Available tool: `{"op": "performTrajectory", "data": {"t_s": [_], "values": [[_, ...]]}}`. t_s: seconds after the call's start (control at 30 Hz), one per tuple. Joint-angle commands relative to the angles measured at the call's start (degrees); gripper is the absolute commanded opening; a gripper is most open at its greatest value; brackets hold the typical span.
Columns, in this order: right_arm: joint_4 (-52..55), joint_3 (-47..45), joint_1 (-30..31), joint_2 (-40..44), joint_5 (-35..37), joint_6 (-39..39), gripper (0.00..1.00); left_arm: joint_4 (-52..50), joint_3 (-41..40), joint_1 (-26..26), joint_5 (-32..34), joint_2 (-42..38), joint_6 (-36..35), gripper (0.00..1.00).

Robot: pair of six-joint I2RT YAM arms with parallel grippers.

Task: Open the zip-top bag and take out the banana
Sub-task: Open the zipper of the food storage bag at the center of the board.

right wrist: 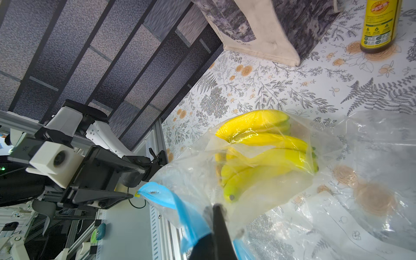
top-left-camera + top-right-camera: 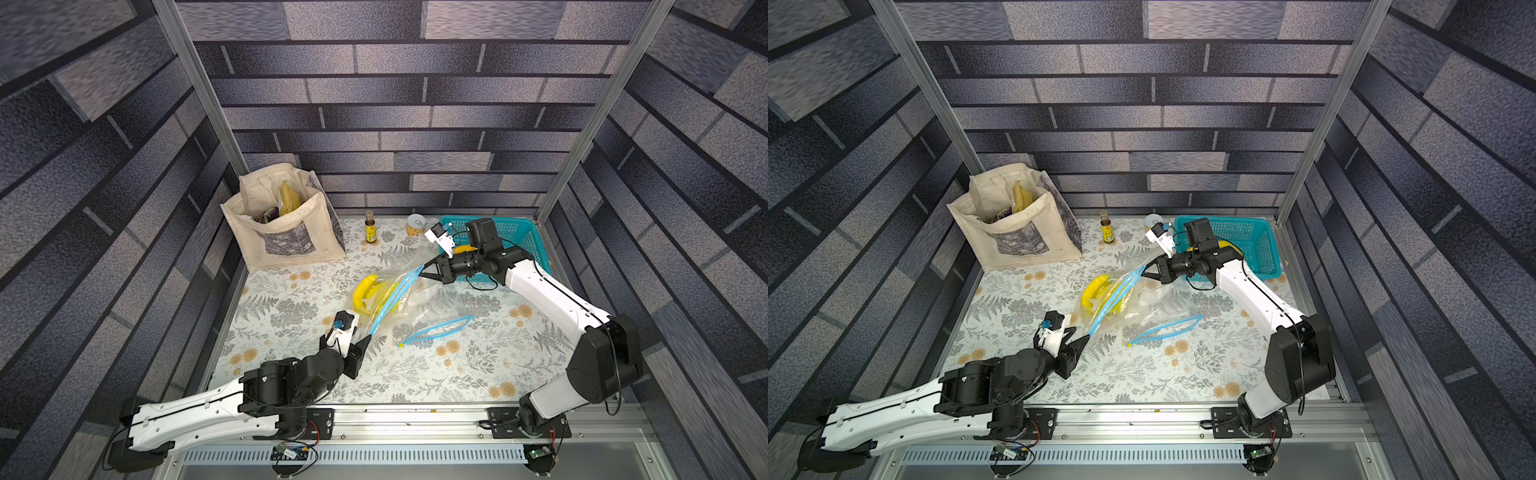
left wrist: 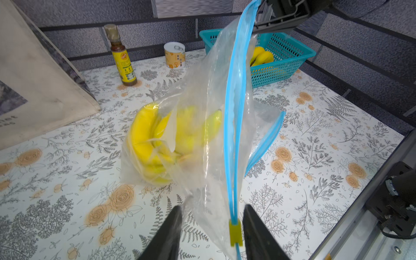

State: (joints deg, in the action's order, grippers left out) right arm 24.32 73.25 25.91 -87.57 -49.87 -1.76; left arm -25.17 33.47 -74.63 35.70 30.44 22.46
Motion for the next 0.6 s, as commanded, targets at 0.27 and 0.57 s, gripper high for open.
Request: {"op": "performTrajectory", "data": {"t_s": [0.27,0.57], "values": [[-4.9,-3.1,2.5,3.3,2.3,-4.1,0.00,12.8,8.3,11.7,-13.6,12.2,-7.9,0.49],[-4.8,-1.9,2.5,2.6,2.5,-4.3,0.00,12.3,6.4,14.4,-19.6,15.0,-5.2,0.43]]}}
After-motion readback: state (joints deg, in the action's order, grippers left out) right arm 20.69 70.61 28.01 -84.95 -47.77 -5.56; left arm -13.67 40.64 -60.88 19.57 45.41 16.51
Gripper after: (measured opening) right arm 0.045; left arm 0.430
